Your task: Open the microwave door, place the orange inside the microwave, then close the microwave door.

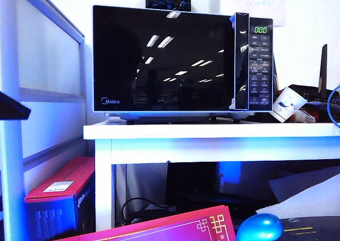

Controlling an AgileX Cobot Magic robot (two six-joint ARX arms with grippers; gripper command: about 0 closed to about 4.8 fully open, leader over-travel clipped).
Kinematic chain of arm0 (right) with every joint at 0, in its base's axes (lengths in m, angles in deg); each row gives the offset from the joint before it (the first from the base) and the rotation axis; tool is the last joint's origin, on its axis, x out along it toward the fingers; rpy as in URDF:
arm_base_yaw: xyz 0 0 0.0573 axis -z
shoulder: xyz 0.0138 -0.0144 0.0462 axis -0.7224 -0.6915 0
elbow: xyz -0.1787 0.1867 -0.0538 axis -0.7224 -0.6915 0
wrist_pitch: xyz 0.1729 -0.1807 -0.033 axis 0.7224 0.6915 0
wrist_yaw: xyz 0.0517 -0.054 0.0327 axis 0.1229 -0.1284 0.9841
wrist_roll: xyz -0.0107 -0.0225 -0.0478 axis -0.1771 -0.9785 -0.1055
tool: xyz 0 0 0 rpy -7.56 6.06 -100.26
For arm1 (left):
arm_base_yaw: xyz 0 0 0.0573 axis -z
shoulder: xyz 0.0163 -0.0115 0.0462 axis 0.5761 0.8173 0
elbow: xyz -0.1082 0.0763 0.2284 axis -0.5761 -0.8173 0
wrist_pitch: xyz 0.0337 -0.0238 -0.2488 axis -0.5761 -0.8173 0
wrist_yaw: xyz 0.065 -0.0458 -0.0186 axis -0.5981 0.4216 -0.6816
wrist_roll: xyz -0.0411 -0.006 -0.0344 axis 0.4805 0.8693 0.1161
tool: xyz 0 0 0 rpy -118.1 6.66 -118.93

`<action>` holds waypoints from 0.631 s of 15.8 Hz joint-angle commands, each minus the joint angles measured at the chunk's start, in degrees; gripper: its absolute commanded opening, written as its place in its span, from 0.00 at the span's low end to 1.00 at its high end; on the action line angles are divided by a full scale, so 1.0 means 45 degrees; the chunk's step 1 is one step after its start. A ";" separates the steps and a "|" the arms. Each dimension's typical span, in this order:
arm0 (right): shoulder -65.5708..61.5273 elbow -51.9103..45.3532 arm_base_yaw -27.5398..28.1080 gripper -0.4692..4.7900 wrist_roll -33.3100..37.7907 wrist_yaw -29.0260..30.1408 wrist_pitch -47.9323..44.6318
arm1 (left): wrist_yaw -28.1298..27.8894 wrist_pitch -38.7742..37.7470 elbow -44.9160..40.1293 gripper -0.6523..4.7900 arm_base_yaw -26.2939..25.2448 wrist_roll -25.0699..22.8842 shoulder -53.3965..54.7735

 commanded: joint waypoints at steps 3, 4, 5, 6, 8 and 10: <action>0.0015 -0.0063 -0.0010 0.09 0.0029 -0.0024 0.0044 | -0.0121 0.0209 0.0010 0.11 0.0000 -0.0612 0.0005; 0.0019 -0.0063 -0.0010 0.09 0.0029 -0.0024 0.0044 | -0.0121 0.0209 0.0010 0.11 0.0000 -0.0617 0.0005; 0.0019 -0.0063 -0.0010 0.09 0.0029 -0.0024 0.0044 | -0.0126 0.0287 -0.0044 0.11 0.0000 -0.0617 -0.0034; 0.0019 -0.0063 -0.0010 0.09 0.0029 -0.0024 0.0044 | -0.0325 0.0296 -0.0175 0.11 -0.0005 -0.0709 -0.0287; 0.0019 -0.0063 0.0000 0.09 0.0029 -0.0024 0.0044 | -0.0403 0.0330 -0.0544 0.11 -0.0257 -0.0811 -0.0976; 0.0019 -0.0063 -0.0005 0.09 0.0029 -0.0024 0.0049 | -0.0452 0.0092 -0.0879 0.11 -0.1564 -0.0811 -0.2482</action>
